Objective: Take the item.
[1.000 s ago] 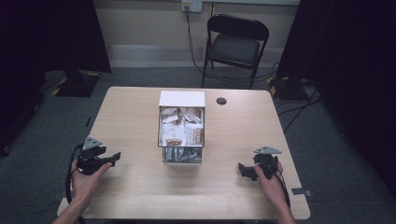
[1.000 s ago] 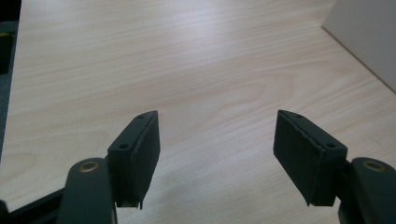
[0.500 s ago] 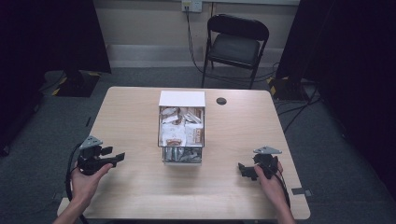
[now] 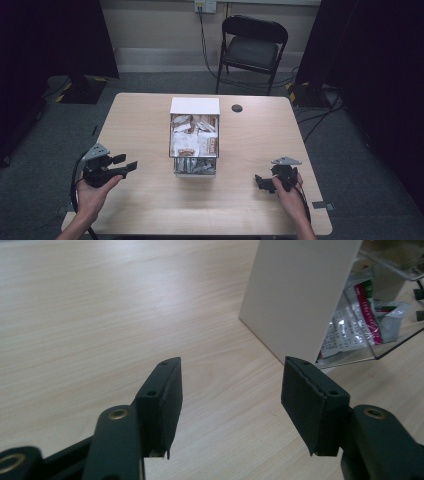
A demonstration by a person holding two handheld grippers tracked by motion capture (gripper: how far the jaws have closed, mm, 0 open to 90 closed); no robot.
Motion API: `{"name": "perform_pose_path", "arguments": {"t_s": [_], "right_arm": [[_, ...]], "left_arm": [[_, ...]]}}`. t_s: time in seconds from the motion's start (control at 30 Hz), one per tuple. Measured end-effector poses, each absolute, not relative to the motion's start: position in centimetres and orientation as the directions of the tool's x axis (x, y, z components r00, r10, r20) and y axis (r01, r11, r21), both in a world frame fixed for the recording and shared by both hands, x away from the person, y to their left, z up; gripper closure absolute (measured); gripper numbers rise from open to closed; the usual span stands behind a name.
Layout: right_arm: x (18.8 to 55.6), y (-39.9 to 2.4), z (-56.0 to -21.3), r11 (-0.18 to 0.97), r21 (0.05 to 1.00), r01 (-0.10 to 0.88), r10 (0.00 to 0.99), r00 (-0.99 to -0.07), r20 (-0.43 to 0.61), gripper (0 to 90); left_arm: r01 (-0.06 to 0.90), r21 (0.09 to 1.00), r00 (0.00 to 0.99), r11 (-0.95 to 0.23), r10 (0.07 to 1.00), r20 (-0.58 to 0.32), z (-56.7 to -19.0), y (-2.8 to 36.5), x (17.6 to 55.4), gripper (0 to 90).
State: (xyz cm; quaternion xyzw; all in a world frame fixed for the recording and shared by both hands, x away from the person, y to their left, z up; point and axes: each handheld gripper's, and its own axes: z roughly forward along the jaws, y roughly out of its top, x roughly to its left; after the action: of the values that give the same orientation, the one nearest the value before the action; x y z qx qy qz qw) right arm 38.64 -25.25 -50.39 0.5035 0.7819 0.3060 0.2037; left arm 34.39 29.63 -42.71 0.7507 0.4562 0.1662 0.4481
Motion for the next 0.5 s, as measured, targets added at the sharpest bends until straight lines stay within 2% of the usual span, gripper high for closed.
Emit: {"name": "perform_pose_path", "arguments": {"t_s": [0.13, 0.33, 0.5], "right_arm": [[38.6, -25.2, -50.4, 0.305, 0.683, 0.663, 0.912, -0.409, -0.01, 0.0], [38.6, -25.2, -50.4, 0.305, 0.683, 0.663, 0.912, -0.409, -0.01, 0.0], [38.6, -25.2, -50.4, 0.306, 0.683, 0.663, 0.912, -0.41, -0.011, 0.0]], "left_arm": [[0.512, 0.845, 0.557, -0.155, 0.809, -0.188, -42.0, 29.4, 34.1, 47.4], [0.477, 0.871, 0.582, -0.118, 0.785, -0.213, -40.4, 29.3, 33.9, 47.3], [0.432, 0.892, 0.63, -0.136, 0.753, -0.19, -39.0, 28.8, 33.6, 47.8]]}}
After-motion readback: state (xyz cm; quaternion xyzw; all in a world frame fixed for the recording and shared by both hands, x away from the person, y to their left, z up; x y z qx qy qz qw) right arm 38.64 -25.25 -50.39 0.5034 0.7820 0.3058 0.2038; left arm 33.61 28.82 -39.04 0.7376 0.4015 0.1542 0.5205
